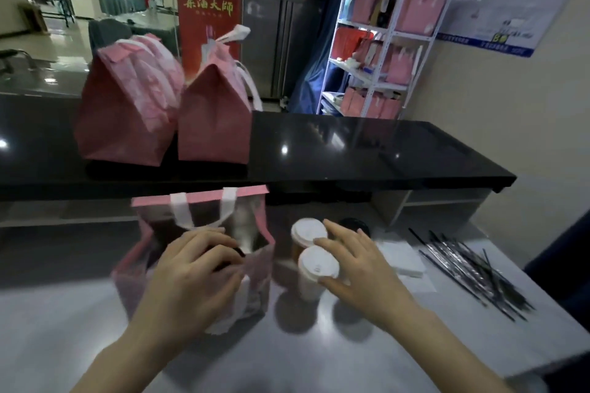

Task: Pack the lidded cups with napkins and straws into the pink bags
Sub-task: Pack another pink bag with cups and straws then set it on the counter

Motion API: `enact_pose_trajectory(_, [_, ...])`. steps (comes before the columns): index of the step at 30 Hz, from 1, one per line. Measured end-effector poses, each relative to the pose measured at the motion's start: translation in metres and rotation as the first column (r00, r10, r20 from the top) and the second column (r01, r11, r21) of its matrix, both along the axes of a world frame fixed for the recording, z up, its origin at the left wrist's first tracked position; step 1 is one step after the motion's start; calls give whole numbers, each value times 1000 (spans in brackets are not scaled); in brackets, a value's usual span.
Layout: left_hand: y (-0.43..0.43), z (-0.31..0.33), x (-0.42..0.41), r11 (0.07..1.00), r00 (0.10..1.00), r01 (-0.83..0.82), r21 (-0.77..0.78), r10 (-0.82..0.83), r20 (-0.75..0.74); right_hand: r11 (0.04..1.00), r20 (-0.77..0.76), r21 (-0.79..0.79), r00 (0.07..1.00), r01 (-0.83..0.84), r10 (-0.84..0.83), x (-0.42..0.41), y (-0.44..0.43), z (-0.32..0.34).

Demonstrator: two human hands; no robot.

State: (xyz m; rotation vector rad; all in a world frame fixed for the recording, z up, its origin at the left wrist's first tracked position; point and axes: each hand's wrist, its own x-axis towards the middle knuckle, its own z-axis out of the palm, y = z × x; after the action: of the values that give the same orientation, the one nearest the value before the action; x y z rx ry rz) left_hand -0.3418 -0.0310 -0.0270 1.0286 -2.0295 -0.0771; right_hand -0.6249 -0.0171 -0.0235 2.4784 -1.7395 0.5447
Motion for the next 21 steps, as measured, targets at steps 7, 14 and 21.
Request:
enact_pose_trajectory(7, [27, -11, -182, 965, 980, 188, 182, -173, -98, 976, 63, 129, 981, 173, -182, -148, 65, -26])
enact_pose_trajectory(14, [2, -39, -306, 872, 955, 246, 424, -293, 48, 887, 4, 340, 942, 313, -335, -256, 76, -52])
enact_pose_trajectory(21, [-88, -58, -393, 827, 890, 105, 552, -326, 320, 857, 43, 405, 929, 319, -367, -298, 11, -72])
